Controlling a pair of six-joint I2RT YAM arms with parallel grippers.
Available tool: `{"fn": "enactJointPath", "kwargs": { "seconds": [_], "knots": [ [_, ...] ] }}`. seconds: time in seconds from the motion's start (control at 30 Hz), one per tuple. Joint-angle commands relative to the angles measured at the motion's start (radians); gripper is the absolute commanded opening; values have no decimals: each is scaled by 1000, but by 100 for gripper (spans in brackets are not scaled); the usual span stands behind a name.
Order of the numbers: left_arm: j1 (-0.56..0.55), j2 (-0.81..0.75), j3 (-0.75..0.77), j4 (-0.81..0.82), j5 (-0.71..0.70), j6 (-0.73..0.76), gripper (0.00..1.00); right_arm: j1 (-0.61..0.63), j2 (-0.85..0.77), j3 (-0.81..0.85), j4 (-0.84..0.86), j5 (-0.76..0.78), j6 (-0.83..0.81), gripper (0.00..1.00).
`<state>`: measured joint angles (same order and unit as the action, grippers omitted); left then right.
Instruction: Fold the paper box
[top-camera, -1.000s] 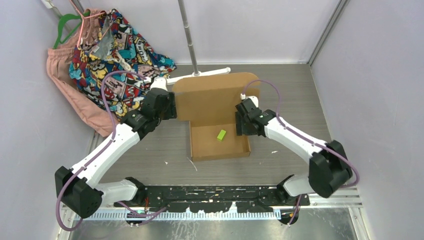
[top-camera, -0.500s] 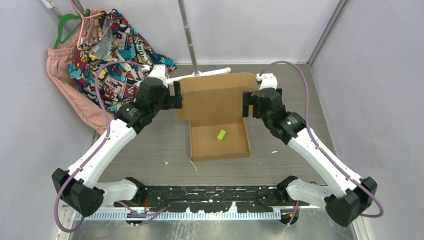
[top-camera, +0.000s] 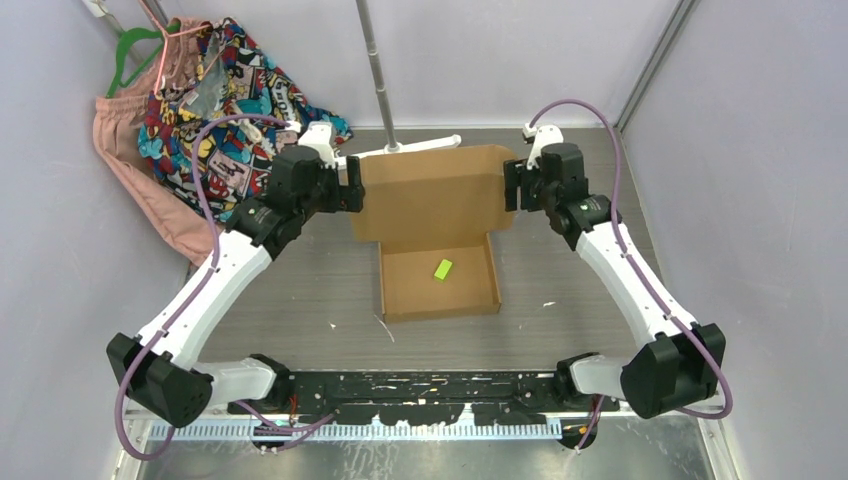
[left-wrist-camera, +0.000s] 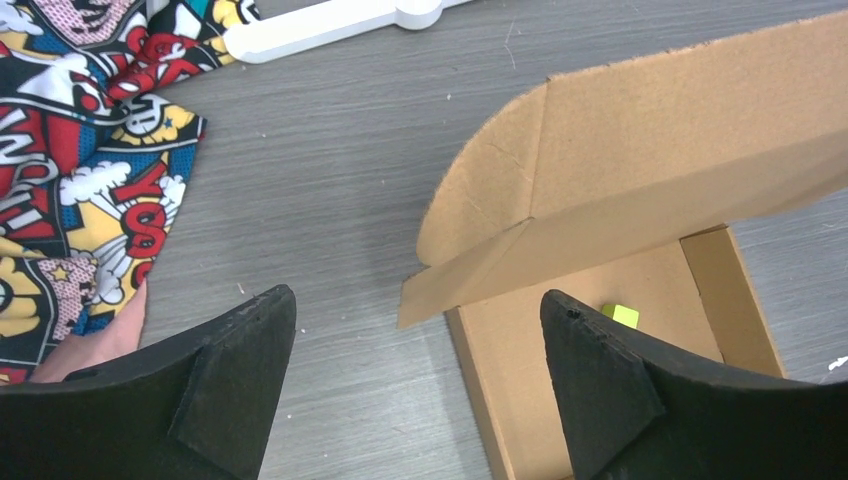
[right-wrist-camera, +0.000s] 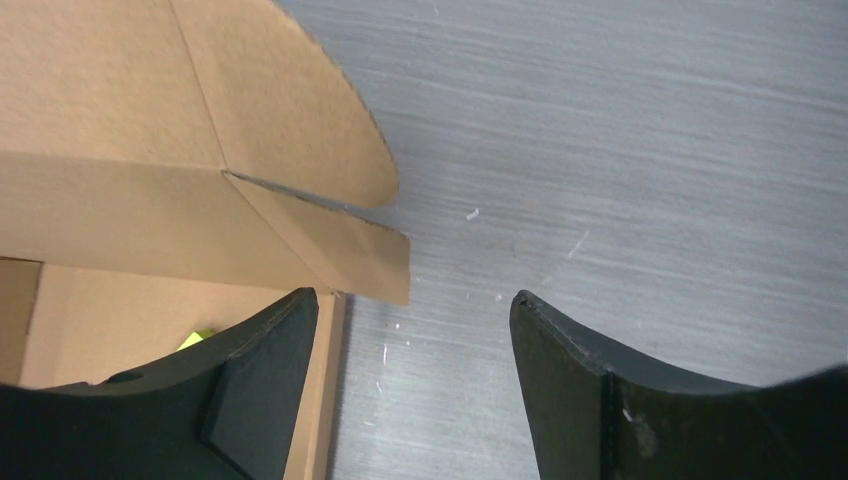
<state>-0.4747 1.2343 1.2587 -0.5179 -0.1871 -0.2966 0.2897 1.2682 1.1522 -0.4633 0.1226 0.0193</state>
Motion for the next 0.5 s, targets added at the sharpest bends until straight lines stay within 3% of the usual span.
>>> {"fn": "enactJointPath", "kwargs": {
  "seconds": [0.0,0.23,0.47],
  "knots": [
    [34,-11,48,19,52,41,90,-57,-39,22,146,-246,-90,75],
    [71,-14,17,40,160,84,85,-105,-12,8,190,-443,-132,73],
    [87,-35,-28,66,250,95,84,-113,20,7,204,-503,-137,70]
  ]
}}
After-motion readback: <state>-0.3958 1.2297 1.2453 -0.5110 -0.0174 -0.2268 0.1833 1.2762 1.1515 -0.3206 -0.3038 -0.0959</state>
